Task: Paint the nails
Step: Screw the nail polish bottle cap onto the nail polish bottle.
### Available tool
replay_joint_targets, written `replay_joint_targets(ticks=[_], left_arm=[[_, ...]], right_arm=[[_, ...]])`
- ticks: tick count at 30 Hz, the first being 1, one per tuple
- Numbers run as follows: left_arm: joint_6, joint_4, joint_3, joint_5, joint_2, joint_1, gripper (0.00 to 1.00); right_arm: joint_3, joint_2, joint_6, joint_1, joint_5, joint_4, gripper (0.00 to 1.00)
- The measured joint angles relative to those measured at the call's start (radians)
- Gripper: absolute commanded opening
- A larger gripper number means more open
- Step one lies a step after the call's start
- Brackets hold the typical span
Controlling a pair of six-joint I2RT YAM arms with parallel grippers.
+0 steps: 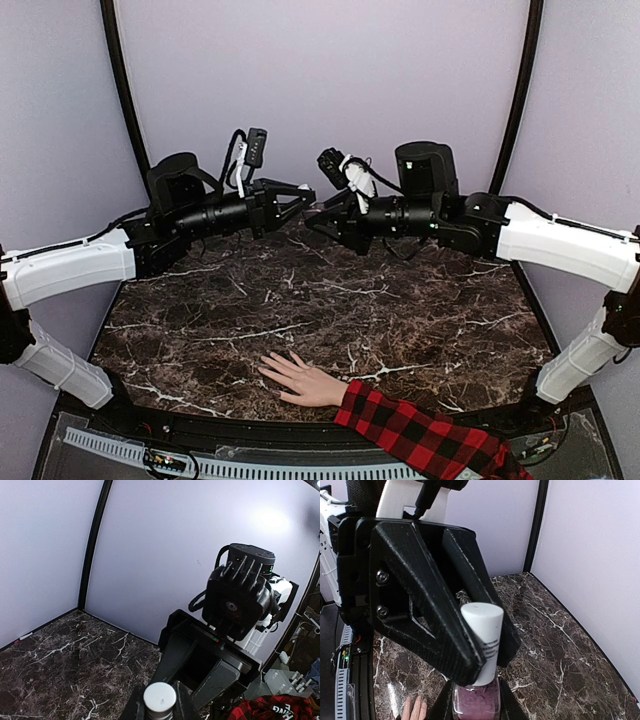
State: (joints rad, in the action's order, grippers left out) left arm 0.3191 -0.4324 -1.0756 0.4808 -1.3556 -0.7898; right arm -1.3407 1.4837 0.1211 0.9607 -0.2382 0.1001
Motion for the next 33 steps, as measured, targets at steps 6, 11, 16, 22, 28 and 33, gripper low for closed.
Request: replay_joint_targets(ticks=[6,11,16,22,28,33], left_arm=[[0.000,-0.069,0.002,0.093,-0.006,0.003,0.00],[0.000,-0.134,0.002,0.203,-0.016,0.003,0.00],[0.009,-0.193,-0.005,0.328,-0.039,0.006,0.00],[0.027,-0.233,-0.028,0.487,-0.074,0.007,0.00],[0.041,-0.252,-0.063,0.604,-0.111,0.000,0.00],[0.026,-0.224,-0.084,0.645,-0.117,0.000,0.05]], right_arm=[[0.000,-0.024,0.011,-0.023,-0.129,-0.002,0.00],[0.002,-0.042,0.023,-0.041,-0.266,-0.002,0.00],[0.006,-0.053,0.037,-0.051,-0.399,0.006,0.00],[0.006,-0.054,0.053,-0.057,-0.541,0.032,0.00],[-0.004,-0.051,0.051,-0.056,-0.639,0.059,0.00],[-0.011,-0.042,0.050,-0.056,-0.678,0.075,0.00]])
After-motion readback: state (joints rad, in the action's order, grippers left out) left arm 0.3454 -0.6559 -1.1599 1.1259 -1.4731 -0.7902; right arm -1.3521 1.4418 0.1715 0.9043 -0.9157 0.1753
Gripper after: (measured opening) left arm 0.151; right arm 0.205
